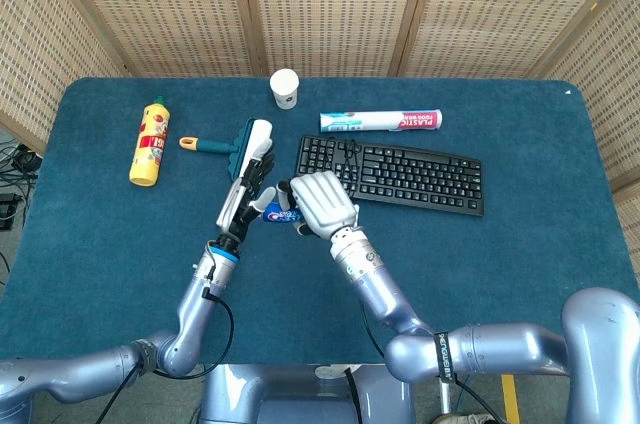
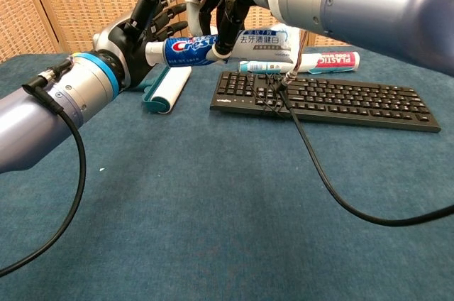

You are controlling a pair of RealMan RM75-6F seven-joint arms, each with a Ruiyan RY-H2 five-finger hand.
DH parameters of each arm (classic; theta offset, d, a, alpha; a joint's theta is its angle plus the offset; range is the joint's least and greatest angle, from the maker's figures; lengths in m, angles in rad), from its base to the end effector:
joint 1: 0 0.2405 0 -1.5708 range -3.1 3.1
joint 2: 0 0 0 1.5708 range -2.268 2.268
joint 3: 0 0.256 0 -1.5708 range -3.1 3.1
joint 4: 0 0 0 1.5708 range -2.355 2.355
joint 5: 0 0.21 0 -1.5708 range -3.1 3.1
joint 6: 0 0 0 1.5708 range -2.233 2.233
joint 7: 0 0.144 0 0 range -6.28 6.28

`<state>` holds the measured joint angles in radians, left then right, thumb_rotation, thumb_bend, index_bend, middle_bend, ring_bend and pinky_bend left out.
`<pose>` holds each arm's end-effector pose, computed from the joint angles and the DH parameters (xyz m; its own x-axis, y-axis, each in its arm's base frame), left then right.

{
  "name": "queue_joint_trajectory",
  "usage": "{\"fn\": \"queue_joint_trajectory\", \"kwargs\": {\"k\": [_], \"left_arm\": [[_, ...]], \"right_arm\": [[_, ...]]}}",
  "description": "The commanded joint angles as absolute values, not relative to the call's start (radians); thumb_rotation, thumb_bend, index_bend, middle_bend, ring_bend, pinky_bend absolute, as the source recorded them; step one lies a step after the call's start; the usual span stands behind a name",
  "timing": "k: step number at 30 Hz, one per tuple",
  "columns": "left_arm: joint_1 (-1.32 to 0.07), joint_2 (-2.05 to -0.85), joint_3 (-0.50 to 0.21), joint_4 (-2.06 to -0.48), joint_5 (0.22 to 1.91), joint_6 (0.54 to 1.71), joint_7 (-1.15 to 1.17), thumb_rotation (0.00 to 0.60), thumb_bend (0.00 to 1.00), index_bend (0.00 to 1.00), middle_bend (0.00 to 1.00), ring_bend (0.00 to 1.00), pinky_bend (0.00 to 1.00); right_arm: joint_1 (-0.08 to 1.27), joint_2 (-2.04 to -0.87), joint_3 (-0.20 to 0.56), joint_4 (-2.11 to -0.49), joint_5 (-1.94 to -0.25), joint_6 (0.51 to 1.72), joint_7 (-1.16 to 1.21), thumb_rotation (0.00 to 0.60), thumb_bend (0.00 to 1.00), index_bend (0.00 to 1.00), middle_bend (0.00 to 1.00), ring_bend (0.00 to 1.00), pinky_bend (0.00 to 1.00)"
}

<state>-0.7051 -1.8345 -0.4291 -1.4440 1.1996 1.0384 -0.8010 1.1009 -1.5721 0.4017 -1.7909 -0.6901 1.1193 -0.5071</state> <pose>-0.0649 0.3436 -0.0423 -0.8040 0.3863 0.4520 0.4873 -0.0073 0.8732 0.0352 -0.3472 0.0072 0.1662 -0.2619 0.9507 -0.8977 -0.4391 0.0359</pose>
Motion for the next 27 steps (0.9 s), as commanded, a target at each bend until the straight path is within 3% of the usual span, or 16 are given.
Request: {"fn": "queue_joint_trajectory", "kwargs": {"k": [1,17,27], "left_arm": [[-0.705,-1.841,-0.430,-1.444,1.200,1.040,-0.806,0.235,0.00,0.00,0.00,0.00,0.00],[-0.710,-1.859,-0.442,-1.455,1.195,1.048,-0.786,0.234,0.00,0.00,0.00,0.00,0.00],[-0.671,-1.803,-0.433,-1.465,1.209,1.061,-0.801,0.234,0.00,0.00,0.00,0.00,0.00]], "right_arm": [[1.101,-1.574,0.405,-1.792,-0.689,1.121,-0.502,0.600,0.74,0.71,0.71,0.60,0.65],[1.101,-1.572,0.406,-1.788,-0.686,1.131,-0.499,0.600,0.74,0.72,0.71,0.60,0.65],[1.074,-1.533,0.387,-1.791,-0.685,1.135,-0.498,0.600,0.74,0.72,0.71,0.60,0.65]]}}
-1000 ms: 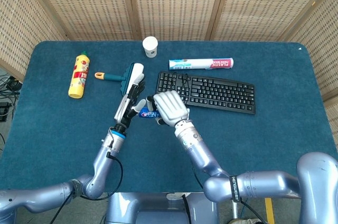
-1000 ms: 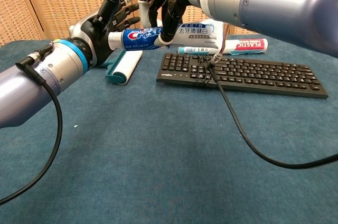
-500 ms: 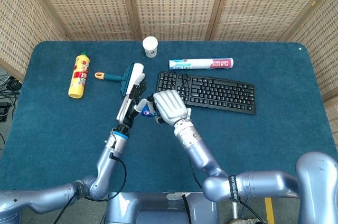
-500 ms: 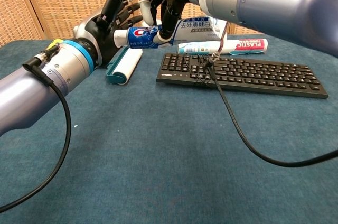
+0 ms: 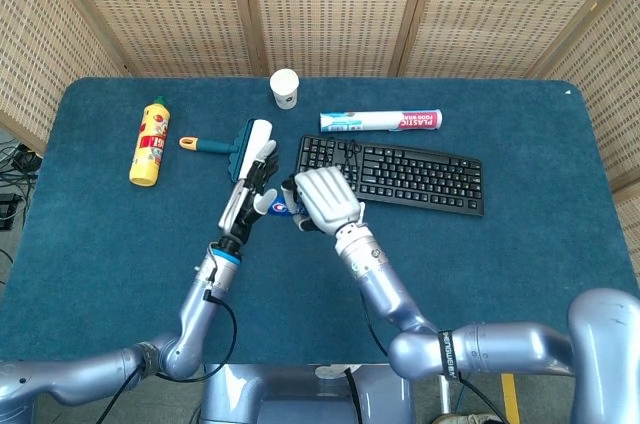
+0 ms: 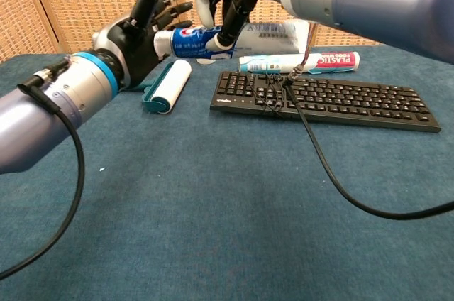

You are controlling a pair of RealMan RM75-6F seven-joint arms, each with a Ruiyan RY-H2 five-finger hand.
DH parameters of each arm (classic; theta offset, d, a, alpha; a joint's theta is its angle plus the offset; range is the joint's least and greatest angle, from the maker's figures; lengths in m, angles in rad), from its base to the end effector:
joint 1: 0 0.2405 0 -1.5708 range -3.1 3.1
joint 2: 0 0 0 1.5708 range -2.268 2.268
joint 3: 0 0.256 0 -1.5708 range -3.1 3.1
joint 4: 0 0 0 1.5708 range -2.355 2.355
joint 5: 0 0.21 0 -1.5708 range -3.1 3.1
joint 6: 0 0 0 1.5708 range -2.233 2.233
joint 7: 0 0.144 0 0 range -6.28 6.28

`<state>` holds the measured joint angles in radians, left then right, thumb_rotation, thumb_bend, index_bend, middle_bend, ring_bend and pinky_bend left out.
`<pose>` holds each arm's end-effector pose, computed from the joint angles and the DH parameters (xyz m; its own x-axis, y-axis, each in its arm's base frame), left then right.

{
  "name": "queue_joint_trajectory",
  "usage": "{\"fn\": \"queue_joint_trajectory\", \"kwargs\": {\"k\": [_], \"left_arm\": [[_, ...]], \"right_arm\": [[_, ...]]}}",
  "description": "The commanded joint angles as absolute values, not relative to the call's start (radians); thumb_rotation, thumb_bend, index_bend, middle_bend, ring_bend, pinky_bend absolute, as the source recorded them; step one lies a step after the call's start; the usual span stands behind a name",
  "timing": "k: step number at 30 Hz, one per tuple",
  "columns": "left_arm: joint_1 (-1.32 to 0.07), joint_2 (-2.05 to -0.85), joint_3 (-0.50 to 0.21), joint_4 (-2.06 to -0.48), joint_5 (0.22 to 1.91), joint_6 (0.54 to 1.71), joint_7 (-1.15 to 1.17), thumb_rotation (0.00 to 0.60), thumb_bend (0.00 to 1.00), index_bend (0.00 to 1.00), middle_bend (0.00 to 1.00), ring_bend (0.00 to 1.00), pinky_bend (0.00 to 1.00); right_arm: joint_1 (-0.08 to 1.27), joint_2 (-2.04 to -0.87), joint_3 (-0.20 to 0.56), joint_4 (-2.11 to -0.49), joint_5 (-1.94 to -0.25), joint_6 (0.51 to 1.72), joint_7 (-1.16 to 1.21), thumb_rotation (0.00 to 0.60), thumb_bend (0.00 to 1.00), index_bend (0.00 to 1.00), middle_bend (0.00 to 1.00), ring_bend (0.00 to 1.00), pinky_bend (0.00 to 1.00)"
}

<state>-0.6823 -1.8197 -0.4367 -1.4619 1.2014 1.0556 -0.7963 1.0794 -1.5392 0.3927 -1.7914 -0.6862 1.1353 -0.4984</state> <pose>-0.0713 0.3439 -0.0342 -0.8146 0.3592 0.4553 0.4815 -0.0188 0.8763 0.0212 -0.3545 0.0171 0.1686 -0.2357 0.9571 -0.9116 -0.4065 0.0604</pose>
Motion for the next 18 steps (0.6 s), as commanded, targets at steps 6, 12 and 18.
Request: {"fn": "queue_joint_trajectory", "kwargs": {"k": [6,12,18], "left_arm": [[-0.617,-1.706,-0.415,-1.473,1.258,1.090,-0.828,0.234,0.00,0.00,0.00,0.00,0.00],[-0.565,-1.591,-0.384,-1.470,1.318,1.121,-0.842,0.234,0.00,0.00,0.00,0.00,0.00],[-0.527,-1.483,-0.336,-1.450,1.363,1.130,-0.796,0.236,0.00,0.00,0.00,0.00,0.00]], "right_arm": [[1.038,-1.510,0.338,-1.781,-0.694,1.121,-0.487,0.600,0.74,0.72,0.71,0.60,0.65],[1.012,-1.518,0.277,-1.752,-0.714,1.098,-0.487,0.600,0.74,0.72,0.71,0.60,0.65],[1.001,-1.557,0.226,-1.709,-0.724,1.082,-0.503,0.600,0.74,0.72,0.71,0.60,0.65]]}}
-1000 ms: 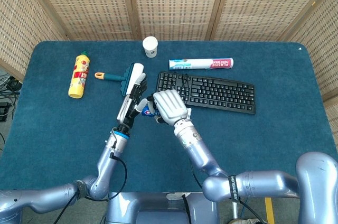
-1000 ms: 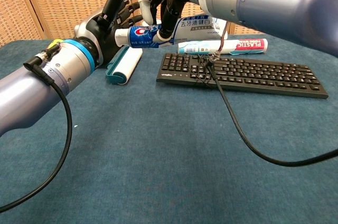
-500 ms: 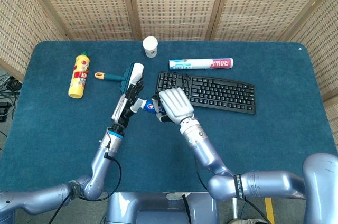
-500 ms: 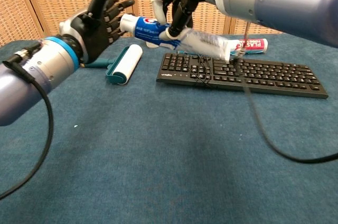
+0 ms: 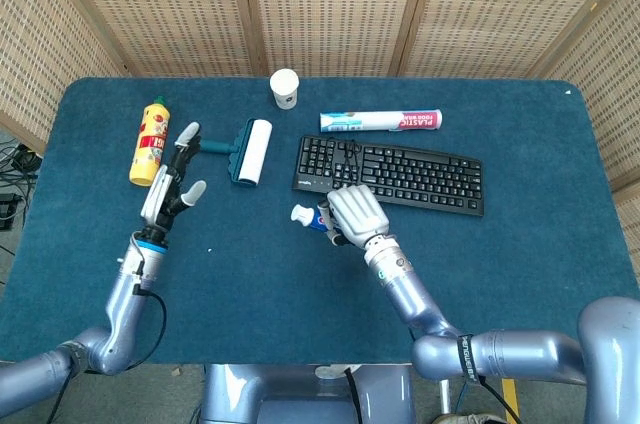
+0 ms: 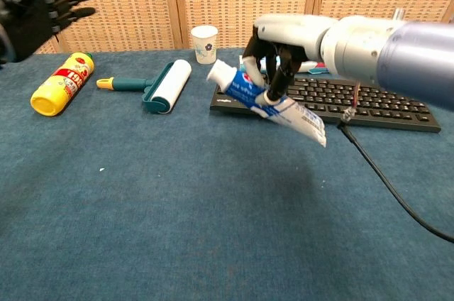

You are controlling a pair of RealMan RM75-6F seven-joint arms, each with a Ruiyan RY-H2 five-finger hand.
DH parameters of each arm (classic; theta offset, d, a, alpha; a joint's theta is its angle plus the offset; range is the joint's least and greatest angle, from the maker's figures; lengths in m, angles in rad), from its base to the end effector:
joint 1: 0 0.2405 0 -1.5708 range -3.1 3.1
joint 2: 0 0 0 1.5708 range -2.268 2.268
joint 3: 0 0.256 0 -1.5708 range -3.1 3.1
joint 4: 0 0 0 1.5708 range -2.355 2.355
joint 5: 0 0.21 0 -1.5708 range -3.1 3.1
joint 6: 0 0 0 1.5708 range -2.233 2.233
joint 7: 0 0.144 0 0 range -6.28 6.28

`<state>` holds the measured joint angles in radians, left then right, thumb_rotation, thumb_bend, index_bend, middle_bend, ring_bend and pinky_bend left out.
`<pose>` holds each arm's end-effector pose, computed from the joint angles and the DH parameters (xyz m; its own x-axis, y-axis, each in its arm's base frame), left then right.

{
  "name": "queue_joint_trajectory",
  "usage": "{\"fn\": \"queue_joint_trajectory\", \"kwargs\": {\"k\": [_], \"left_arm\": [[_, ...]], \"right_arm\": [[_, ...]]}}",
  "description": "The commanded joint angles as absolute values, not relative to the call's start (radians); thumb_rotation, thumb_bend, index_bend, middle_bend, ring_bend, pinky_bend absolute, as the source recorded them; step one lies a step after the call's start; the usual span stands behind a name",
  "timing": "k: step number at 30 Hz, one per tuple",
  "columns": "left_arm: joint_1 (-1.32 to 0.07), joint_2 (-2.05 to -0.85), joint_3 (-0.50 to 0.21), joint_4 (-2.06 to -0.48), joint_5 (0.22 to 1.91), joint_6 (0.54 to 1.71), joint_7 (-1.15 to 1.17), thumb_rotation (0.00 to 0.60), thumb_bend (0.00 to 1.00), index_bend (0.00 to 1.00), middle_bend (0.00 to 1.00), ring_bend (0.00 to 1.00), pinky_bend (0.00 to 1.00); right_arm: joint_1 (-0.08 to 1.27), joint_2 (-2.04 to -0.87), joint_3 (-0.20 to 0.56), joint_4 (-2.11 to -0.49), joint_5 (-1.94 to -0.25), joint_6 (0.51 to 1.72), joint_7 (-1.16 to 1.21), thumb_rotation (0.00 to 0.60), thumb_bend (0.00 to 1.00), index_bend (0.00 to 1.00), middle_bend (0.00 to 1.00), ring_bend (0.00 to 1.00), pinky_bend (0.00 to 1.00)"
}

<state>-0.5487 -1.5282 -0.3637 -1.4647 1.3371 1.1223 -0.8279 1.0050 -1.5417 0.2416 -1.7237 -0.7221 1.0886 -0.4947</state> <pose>-0.1645 0.3505 0.0488 -0.6569 0.2400 0.7148 0.6982 -0.1643 0.6968 -0.0420 -0.3475 -0.0100 0.3116 -0.2987 0.9020 -0.9103 -0.3660 0.1933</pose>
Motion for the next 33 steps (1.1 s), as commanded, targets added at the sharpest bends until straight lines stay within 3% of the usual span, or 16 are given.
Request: {"fn": "queue_joint_trajectory", "kwargs": {"k": [1,7,9,11,13,14,17,21,27,33], "left_arm": [[-0.518,-1.466,-0.325,-1.443,1.372,1.137,-0.779,0.235,0.00,0.00,0.00,0.00,0.00],[-0.477,-1.417,-0.282,-1.409,1.396,1.175,-0.740,0.235,0.00,0.00,0.00,0.00,0.00],[-0.467,-1.406,-0.270,-1.403,1.401,1.185,-0.738,0.235,0.00,0.00,0.00,0.00,0.00],[-0.461,-1.400,-0.263,-1.400,1.405,1.194,-0.736,0.235,0.00,0.00,0.00,0.00,0.00],[-0.455,-1.396,-0.256,-1.398,1.408,1.202,-0.729,0.235,0.00,0.00,0.00,0.00,0.00],[-0.452,-1.394,-0.252,-1.397,1.412,1.208,-0.724,0.235,0.00,0.00,0.00,0.00,0.00],[-0.443,-1.384,-0.241,-1.401,1.419,1.224,-0.709,0.235,0.00,0.00,0.00,0.00,0.00],[-0.428,-1.368,-0.226,-1.411,1.433,1.249,-0.679,0.234,0.00,0.00,0.00,0.00,0.00],[-0.389,-1.304,-0.183,-1.456,1.465,1.292,-0.584,0.233,0.00,0.00,0.00,0.00,0.00],[-0.329,-1.216,-0.128,-1.536,1.470,1.329,-0.419,0.337,0.00,0.00,0.00,0.00,0.00]], "right_arm": [[1.000,-1.568,0.219,-1.700,-0.722,1.081,-0.510,0.600,0.74,0.72,0.71,0.60,0.65],[0.999,-1.629,0.190,-1.648,-0.714,1.077,-0.538,0.600,0.70,0.69,0.68,0.58,0.65],[0.996,-1.660,0.188,-1.620,-0.714,1.084,-0.540,0.600,0.56,0.57,0.57,0.49,0.61],[0.992,-1.681,0.187,-1.604,-0.710,1.077,-0.533,0.600,0.29,0.26,0.30,0.26,0.44],[0.988,-1.686,0.185,-1.605,-0.691,1.045,-0.520,0.600,0.10,0.06,0.09,0.08,0.28],[0.988,-1.684,0.186,-1.607,-0.678,1.023,-0.513,0.600,0.04,0.01,0.03,0.03,0.22],[0.984,-1.669,0.192,-1.619,-0.672,0.993,-0.496,0.600,0.00,0.00,0.00,0.00,0.16],[0.960,-1.629,0.199,-1.665,-0.720,1.004,-0.463,0.600,0.00,0.00,0.00,0.00,0.15],[0.868,-1.487,0.168,-1.783,-0.905,1.082,-0.389,0.600,0.00,0.00,0.00,0.00,0.13],[0.727,-1.348,0.072,-1.777,-1.181,1.221,-0.275,0.600,0.00,0.00,0.00,0.00,0.03]]}}
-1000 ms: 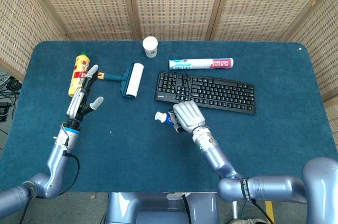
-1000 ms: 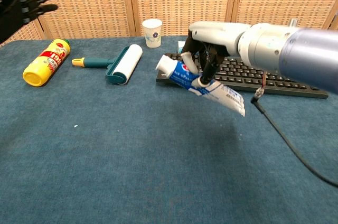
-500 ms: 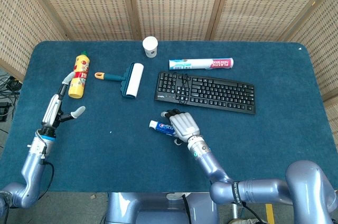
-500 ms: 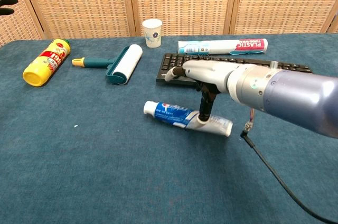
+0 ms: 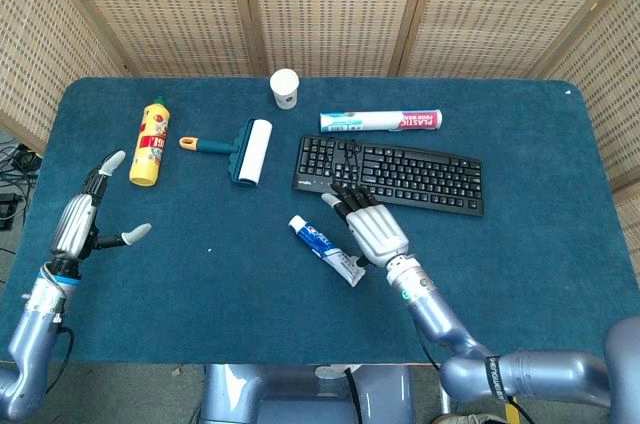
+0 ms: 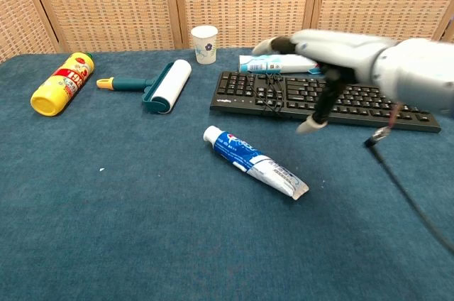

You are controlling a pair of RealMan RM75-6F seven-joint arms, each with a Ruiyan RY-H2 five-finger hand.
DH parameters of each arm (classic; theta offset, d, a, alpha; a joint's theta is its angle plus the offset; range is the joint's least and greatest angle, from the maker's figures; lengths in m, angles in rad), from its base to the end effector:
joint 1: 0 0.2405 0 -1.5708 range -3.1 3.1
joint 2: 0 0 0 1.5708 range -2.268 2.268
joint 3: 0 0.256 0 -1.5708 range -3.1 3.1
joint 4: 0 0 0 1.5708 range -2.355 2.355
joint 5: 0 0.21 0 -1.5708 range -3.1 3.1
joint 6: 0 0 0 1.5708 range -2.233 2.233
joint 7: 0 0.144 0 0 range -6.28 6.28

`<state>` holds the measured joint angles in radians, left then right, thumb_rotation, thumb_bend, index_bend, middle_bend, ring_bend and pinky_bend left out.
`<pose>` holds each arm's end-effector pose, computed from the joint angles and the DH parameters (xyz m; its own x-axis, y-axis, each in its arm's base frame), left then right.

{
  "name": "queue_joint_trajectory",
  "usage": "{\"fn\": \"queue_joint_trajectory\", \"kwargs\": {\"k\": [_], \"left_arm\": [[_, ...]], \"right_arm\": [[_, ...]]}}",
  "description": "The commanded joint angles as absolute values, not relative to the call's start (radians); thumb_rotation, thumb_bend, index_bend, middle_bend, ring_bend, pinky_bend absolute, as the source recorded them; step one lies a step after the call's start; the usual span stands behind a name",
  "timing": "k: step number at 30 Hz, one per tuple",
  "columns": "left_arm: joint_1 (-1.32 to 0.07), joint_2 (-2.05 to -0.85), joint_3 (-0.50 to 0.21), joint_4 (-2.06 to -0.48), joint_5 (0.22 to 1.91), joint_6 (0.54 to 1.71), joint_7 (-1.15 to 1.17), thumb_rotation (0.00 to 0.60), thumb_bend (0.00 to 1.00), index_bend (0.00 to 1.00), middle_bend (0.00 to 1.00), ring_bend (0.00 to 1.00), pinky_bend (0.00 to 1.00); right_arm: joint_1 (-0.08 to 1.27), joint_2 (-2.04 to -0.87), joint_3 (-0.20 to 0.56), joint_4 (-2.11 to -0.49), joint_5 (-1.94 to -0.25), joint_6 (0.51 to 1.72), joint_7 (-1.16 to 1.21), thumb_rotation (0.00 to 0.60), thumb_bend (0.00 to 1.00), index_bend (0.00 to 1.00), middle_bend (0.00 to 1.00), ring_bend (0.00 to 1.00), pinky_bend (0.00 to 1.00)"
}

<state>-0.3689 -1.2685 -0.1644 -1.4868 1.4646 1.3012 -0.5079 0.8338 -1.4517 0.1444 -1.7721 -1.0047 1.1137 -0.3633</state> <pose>-0.2571 0.2886 0.1169 -0.1264 0.0844 0.9884 0.9676 -0.2092 0.1416 -0.0907 -0.3209 0.0111 0.3175 -0.2642 0.9107 -0.8918 -0.4098 0.1920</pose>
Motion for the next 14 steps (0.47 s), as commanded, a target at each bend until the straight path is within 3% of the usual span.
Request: {"fn": "queue_joint_trajectory", "kwargs": {"k": [1,5,9,14], "left_arm": [[-0.316,-1.203,-0.117,-1.551,1.469,1.334,-0.391,0.351,0.00,0.00,0.00,0.00,0.00],[-0.274,-1.161,-0.082,-1.596,1.461,1.355,-0.296,0.402,0.00,0.00,0.00,0.00,0.00],[-0.226,-1.127,-0.044,-1.631,1.462,1.393,-0.197,0.507,0.00,0.00,0.00,0.00,0.00],[-0.167,-1.100,-0.008,-1.671,1.461,1.445,-0.085,0.524,0.00,0.00,0.00,0.00,0.00]], "right_arm": [[0.699,-1.331,0.054,-1.759,-1.223,1.252,-0.251,0.600,0.00,0.00,0.00,0.00,0.01],[0.609,-1.294,-0.006,-1.661,-1.350,1.354,-0.162,0.600,0.00,0.00,0.00,0.00,0.00],[0.505,-1.280,-0.070,-1.528,-1.441,1.464,-0.068,0.600,0.00,0.00,0.00,0.00,0.00],[0.398,-1.278,-0.113,-1.416,-1.494,1.555,-0.009,0.600,0.00,0.00,0.00,0.00,0.00]]}}
